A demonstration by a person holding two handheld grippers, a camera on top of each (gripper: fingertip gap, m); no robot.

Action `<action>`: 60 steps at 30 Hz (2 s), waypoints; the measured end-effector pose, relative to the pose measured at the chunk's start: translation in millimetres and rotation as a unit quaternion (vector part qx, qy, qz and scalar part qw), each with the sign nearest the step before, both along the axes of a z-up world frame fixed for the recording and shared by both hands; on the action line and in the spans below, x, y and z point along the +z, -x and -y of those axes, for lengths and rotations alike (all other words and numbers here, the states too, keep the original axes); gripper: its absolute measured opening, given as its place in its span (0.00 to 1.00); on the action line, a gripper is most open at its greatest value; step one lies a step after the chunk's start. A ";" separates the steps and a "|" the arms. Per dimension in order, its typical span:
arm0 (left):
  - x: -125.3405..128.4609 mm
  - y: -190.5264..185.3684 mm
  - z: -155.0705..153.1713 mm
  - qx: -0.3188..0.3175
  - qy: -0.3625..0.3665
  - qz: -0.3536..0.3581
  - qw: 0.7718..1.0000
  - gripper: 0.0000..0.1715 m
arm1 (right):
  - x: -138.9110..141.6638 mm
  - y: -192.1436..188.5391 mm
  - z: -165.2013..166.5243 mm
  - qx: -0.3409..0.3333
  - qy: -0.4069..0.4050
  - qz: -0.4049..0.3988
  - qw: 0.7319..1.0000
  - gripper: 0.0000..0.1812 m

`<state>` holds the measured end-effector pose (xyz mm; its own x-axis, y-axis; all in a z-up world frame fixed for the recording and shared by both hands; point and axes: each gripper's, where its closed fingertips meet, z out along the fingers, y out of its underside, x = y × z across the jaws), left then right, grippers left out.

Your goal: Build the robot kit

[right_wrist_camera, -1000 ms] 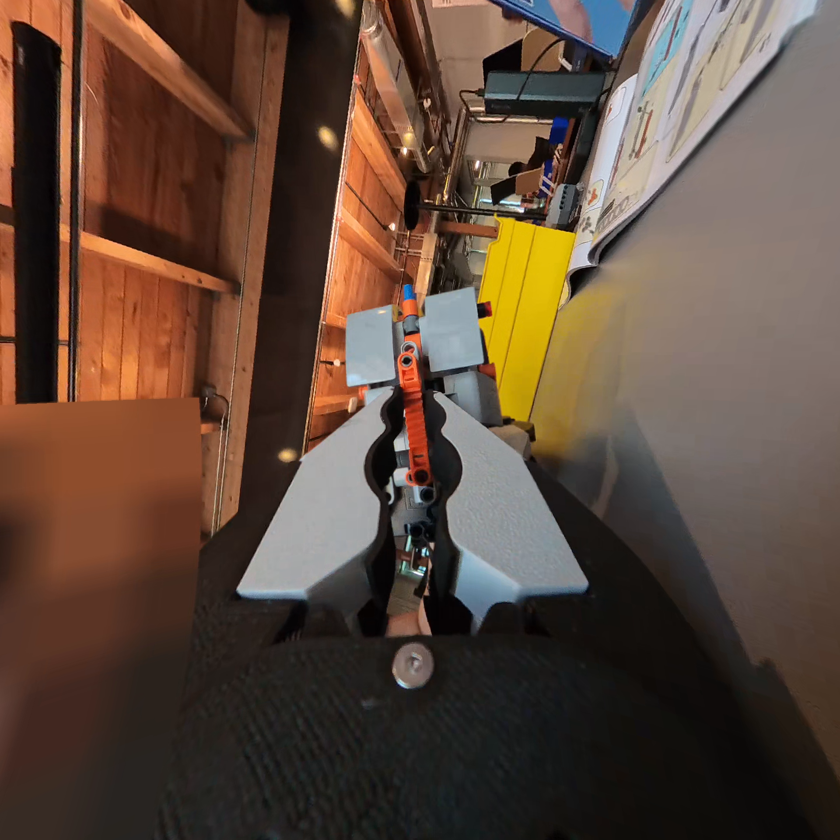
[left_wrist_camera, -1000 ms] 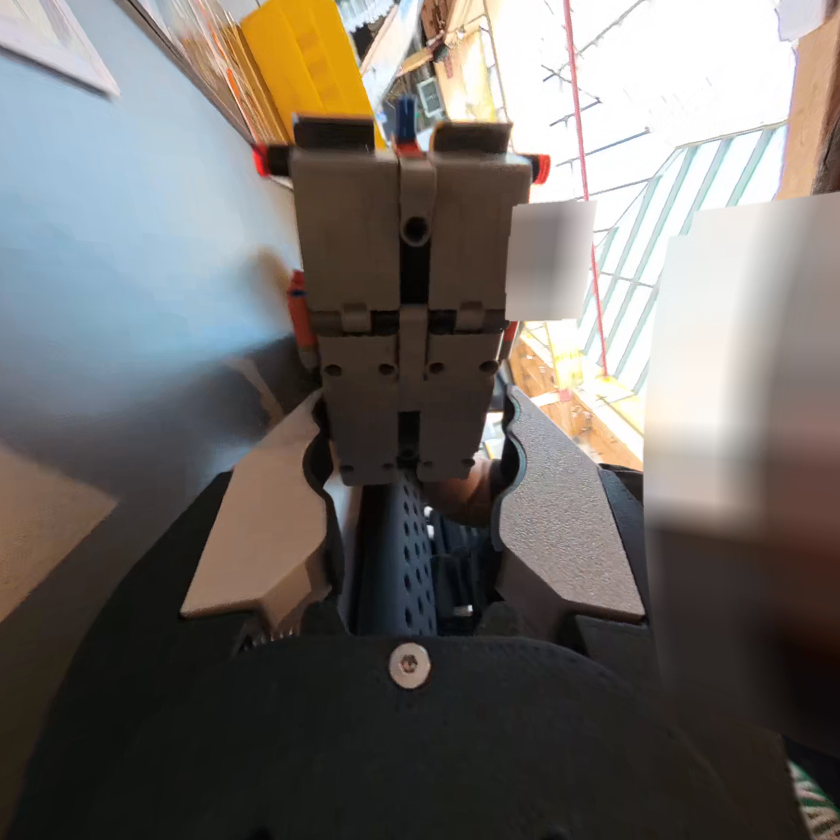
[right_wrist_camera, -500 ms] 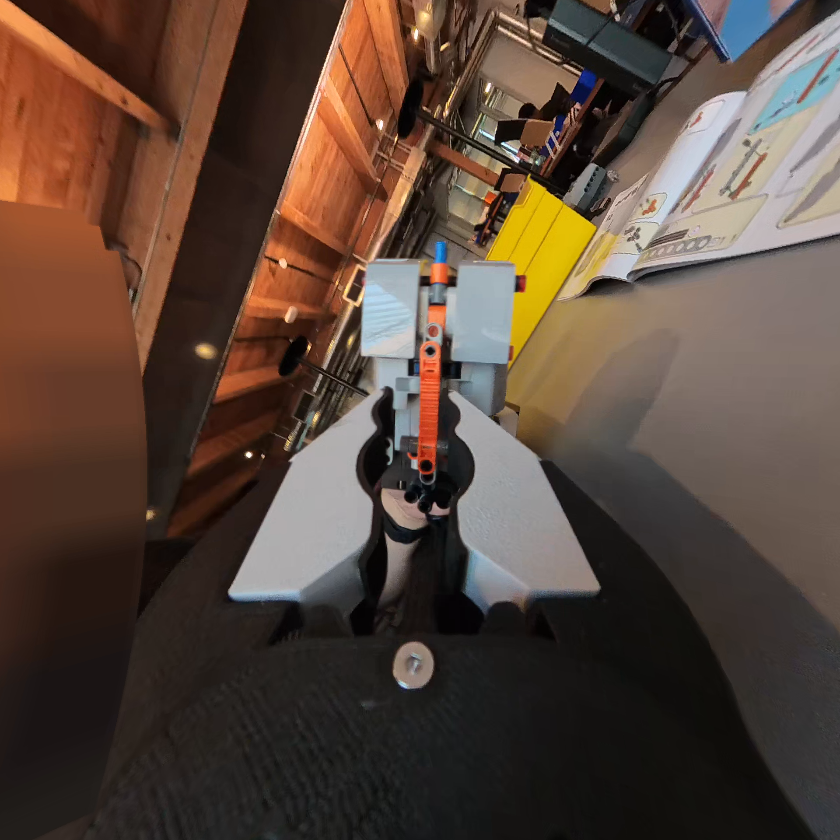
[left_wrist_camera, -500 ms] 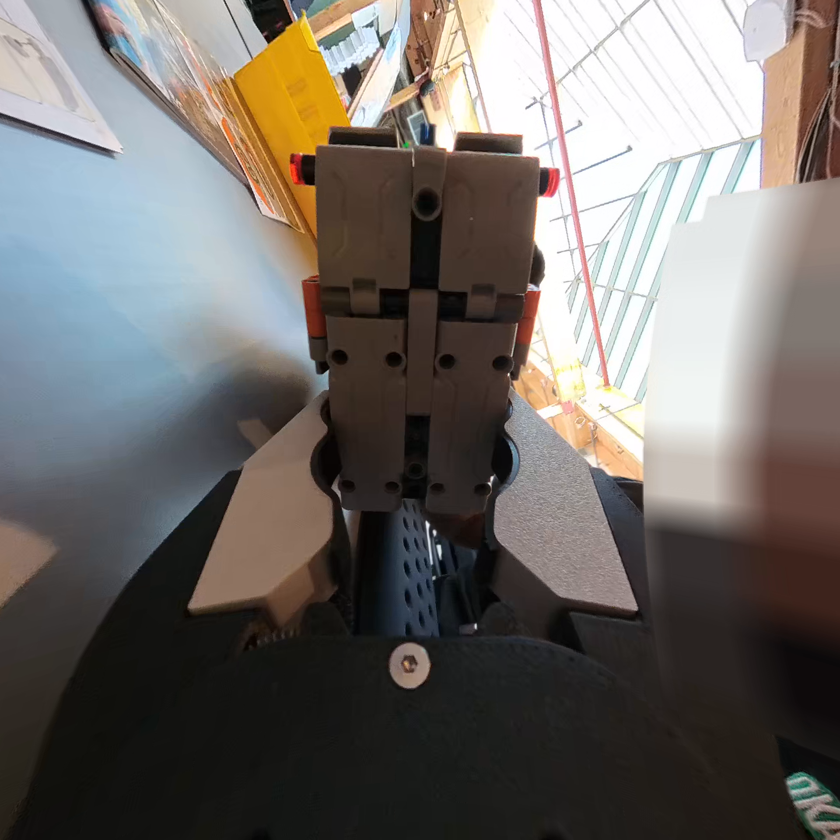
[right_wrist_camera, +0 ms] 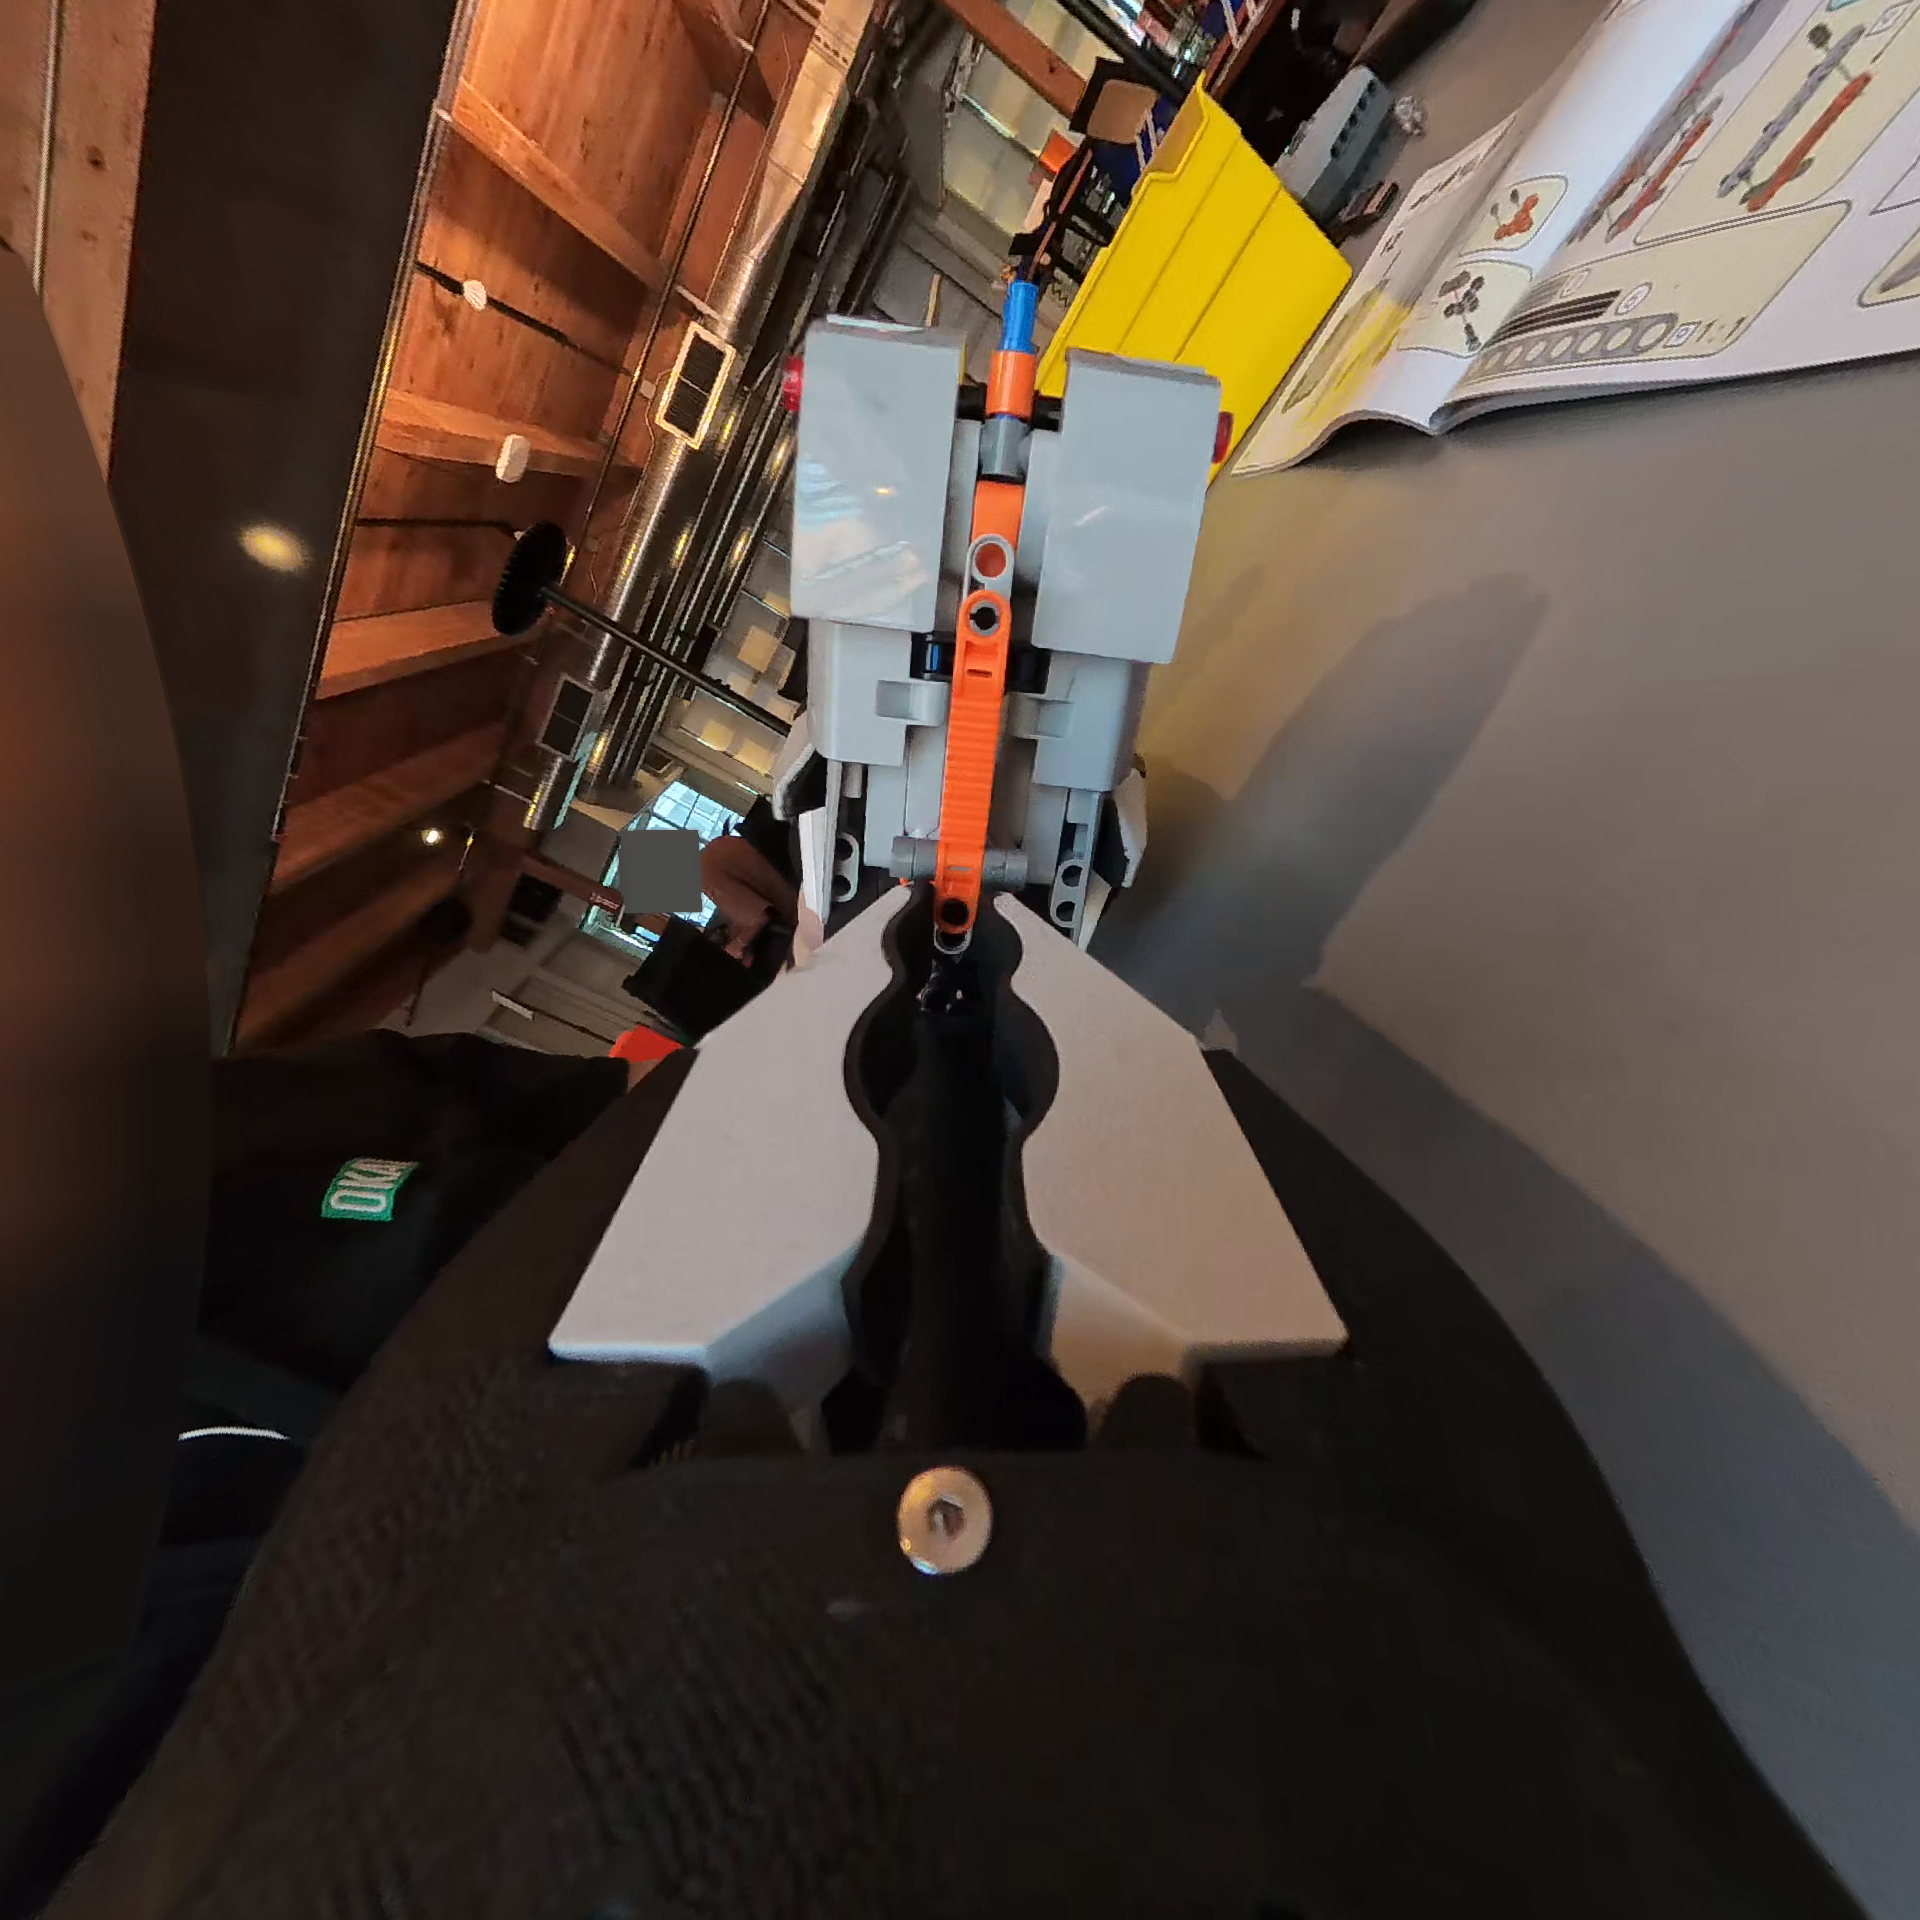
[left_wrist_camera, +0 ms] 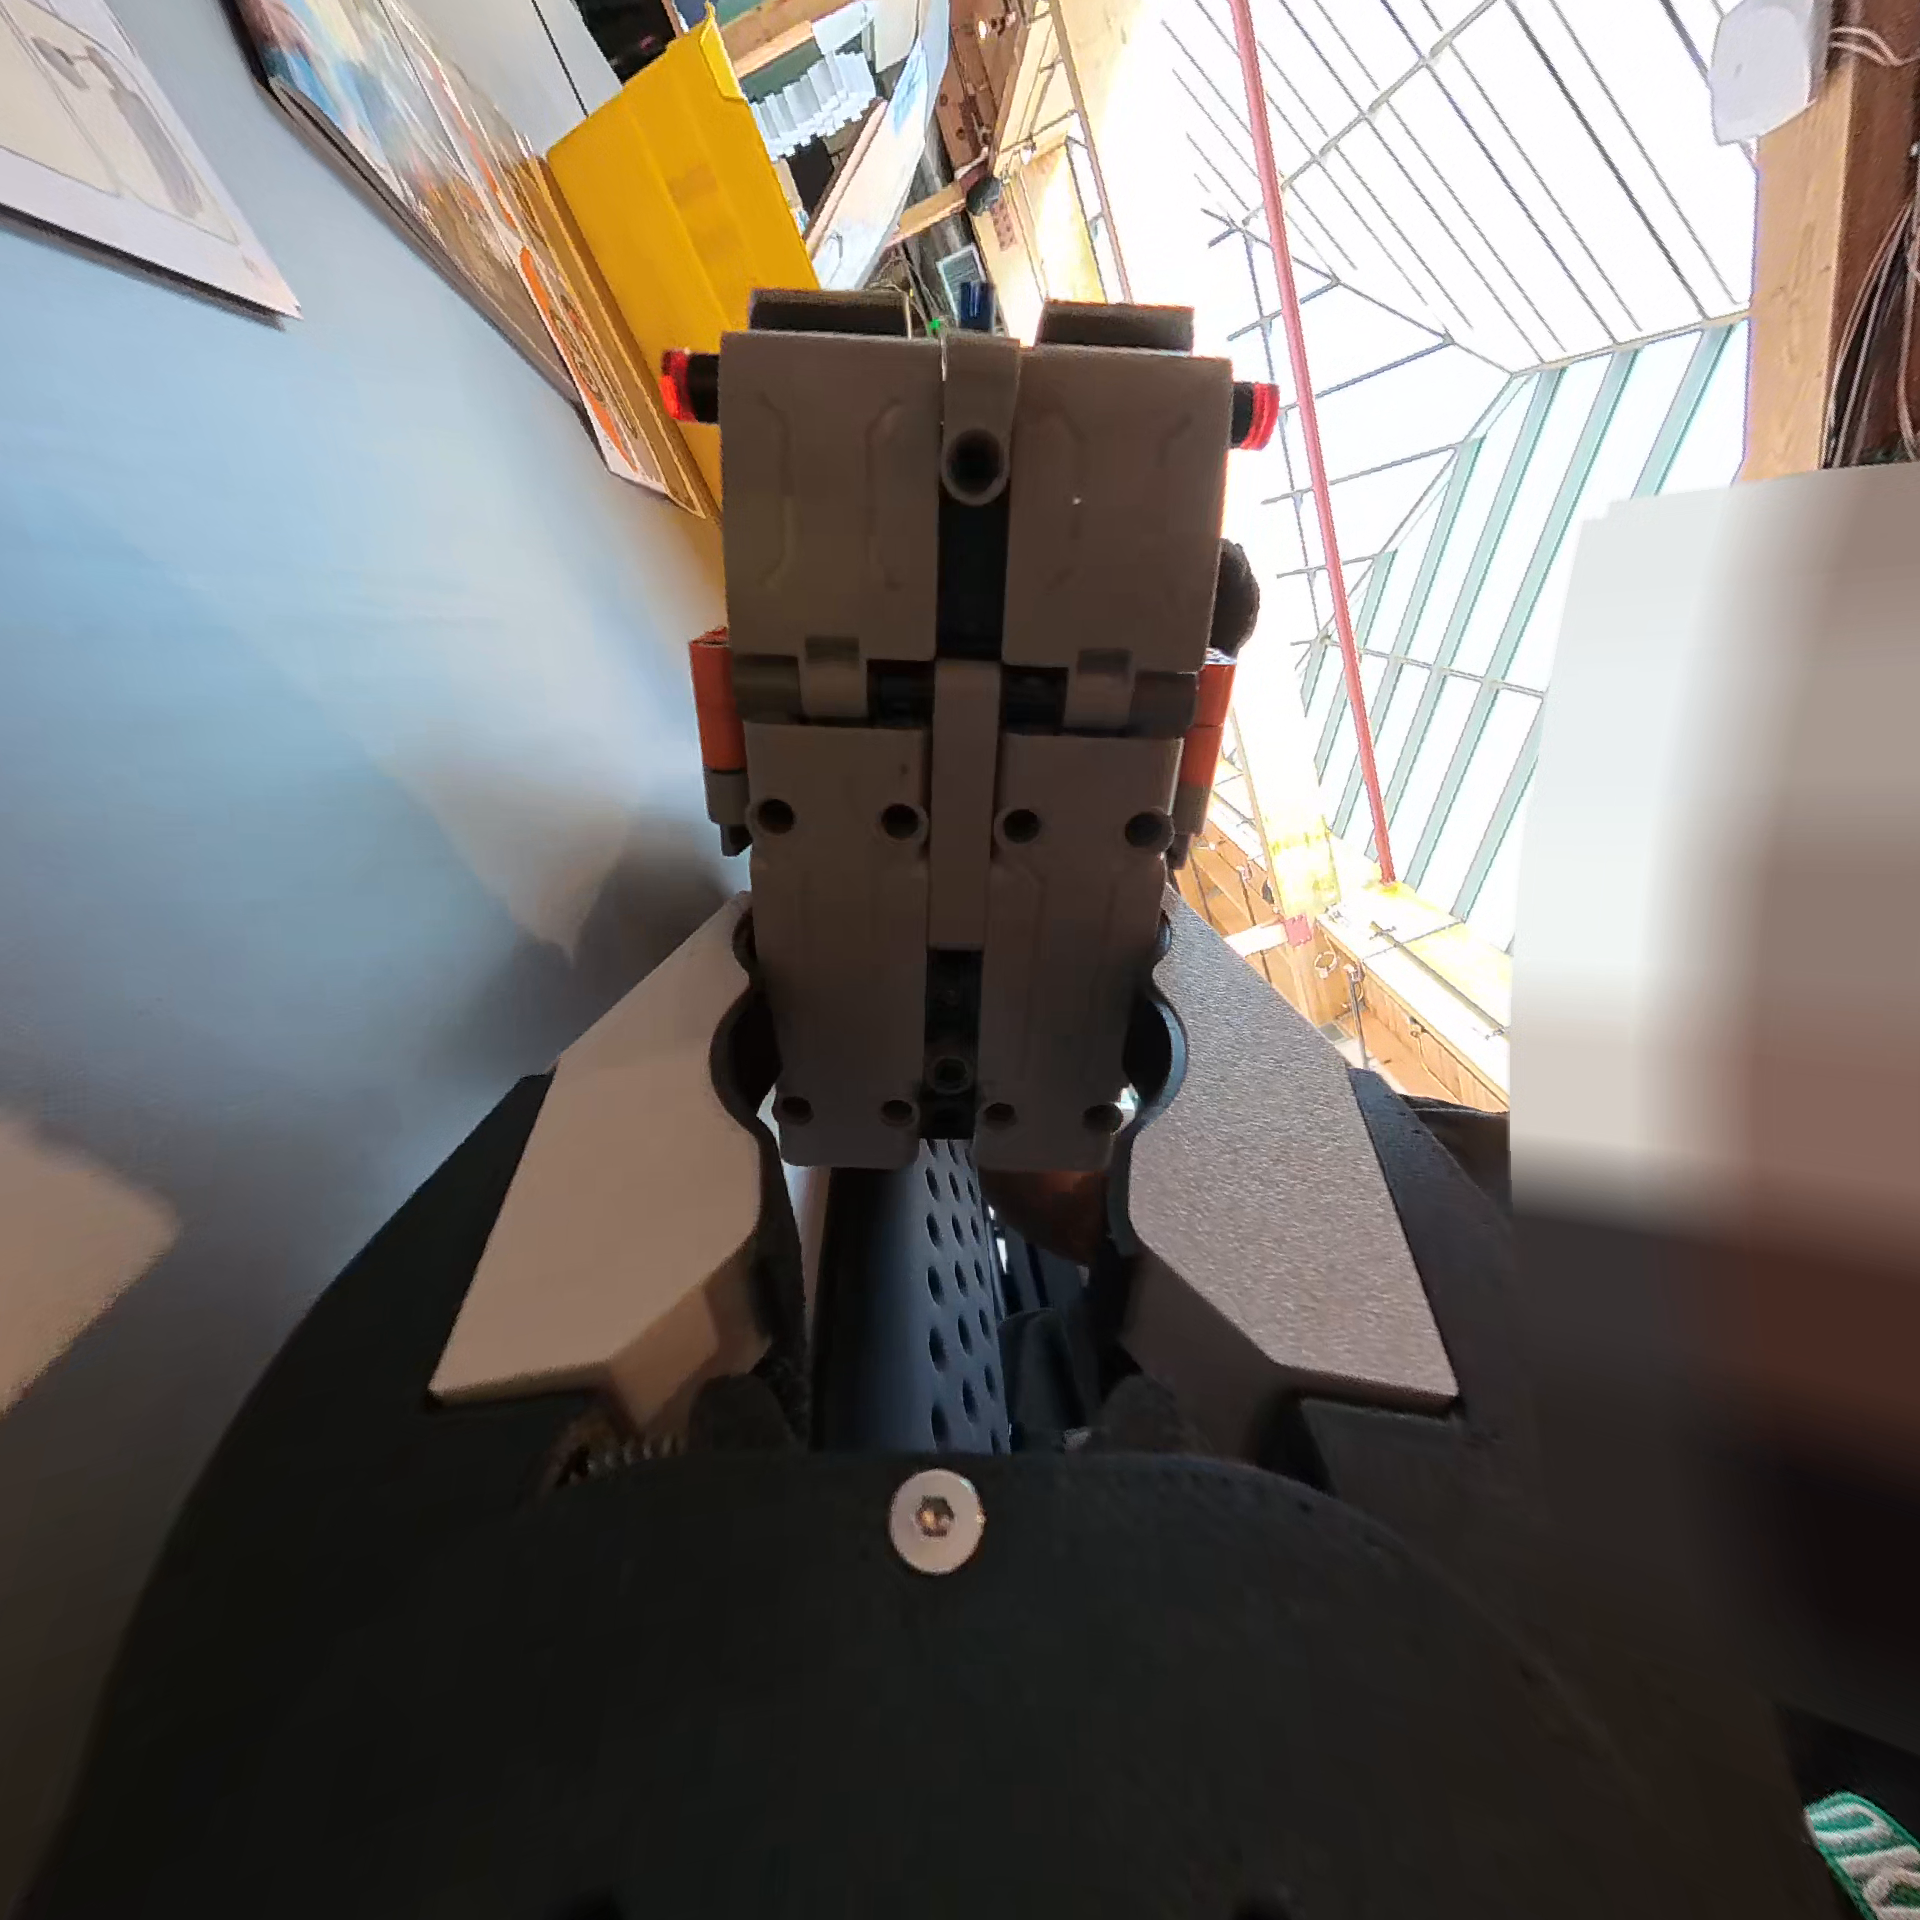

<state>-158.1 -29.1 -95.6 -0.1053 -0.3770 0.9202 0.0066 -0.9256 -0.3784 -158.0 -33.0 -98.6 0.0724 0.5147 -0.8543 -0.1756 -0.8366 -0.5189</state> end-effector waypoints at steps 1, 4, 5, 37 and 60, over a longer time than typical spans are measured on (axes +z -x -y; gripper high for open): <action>-0.8 -0.4 0.2 0.000 0.001 0.000 1.000 0.38 | -1.2 0.0 0.4 -0.001 -0.003 0.004 1.000 0.03; -4.3 -1.3 0.3 -0.004 0.015 0.004 1.000 0.38 | -4.9 0.6 1.6 0.004 0.009 0.003 1.000 0.03; -6.2 -1.7 -0.1 -0.005 0.023 0.004 1.000 0.38 | -7.0 0.7 1.4 0.006 0.016 0.004 1.000 0.03; -14.0 -2.9 -3.2 0.006 0.025 -0.009 1.000 0.38 | -14.8 1.6 -2.9 -0.005 0.027 0.015 1.000 0.03; -11.9 -10.0 14.9 -0.052 -0.039 -0.034 0.997 0.38 | -5.1 -12.9 -1.7 0.005 0.010 0.001 1.000 0.03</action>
<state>-148.1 -44.0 -107.5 -0.0855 -0.4379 0.8950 -0.1164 -0.8877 -0.4454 -145.1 -31.3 -103.6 0.0697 0.4982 -0.8643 -0.1665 -0.8484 -0.5025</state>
